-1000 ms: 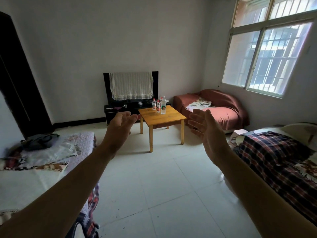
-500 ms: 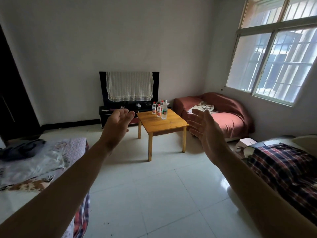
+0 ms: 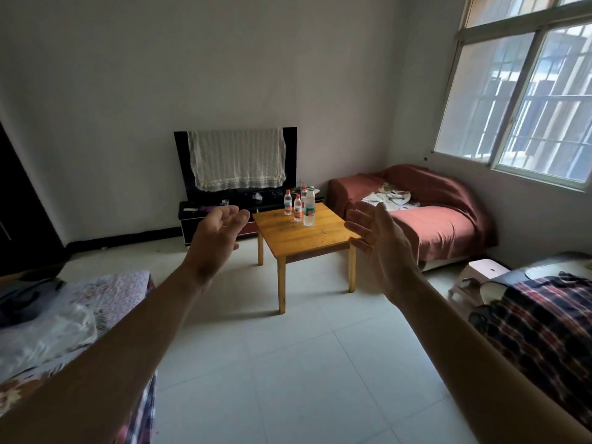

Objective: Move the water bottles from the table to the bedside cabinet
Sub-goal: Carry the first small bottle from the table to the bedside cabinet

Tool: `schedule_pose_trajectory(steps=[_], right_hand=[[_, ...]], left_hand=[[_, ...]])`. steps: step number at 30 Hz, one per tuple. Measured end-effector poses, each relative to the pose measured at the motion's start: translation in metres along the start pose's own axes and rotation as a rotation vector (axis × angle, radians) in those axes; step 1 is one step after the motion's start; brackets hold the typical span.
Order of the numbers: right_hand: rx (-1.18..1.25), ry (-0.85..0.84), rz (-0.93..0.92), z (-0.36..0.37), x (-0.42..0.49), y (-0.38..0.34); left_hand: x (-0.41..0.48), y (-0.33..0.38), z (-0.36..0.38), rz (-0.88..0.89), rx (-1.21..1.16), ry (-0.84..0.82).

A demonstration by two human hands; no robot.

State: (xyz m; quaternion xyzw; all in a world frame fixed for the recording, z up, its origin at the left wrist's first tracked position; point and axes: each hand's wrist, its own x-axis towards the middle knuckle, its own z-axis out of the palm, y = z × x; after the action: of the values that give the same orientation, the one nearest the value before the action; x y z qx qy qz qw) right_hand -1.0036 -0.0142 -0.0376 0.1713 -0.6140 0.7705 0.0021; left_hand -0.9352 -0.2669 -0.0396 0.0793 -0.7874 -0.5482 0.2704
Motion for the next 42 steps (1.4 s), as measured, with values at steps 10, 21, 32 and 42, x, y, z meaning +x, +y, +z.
schedule_pose_trajectory(steps=[10,21,32,42], right_hand=[[0.040,-0.023,0.057,-0.017,0.179,0.054],[0.024,-0.023,0.084,0.014,0.333,0.126],[0.004,-0.028,0.054,0.111,0.509,0.181],[0.012,-0.057,0.091,0.181,0.646,0.259]], left_hand=[[0.157,-0.035,0.064,-0.048,-0.017,0.007],[0.314,-0.116,0.081,-0.077,-0.044,0.024],[0.503,-0.202,0.047,-0.065,-0.105,0.008],[0.639,-0.277,0.026,-0.092,-0.081,0.037]])
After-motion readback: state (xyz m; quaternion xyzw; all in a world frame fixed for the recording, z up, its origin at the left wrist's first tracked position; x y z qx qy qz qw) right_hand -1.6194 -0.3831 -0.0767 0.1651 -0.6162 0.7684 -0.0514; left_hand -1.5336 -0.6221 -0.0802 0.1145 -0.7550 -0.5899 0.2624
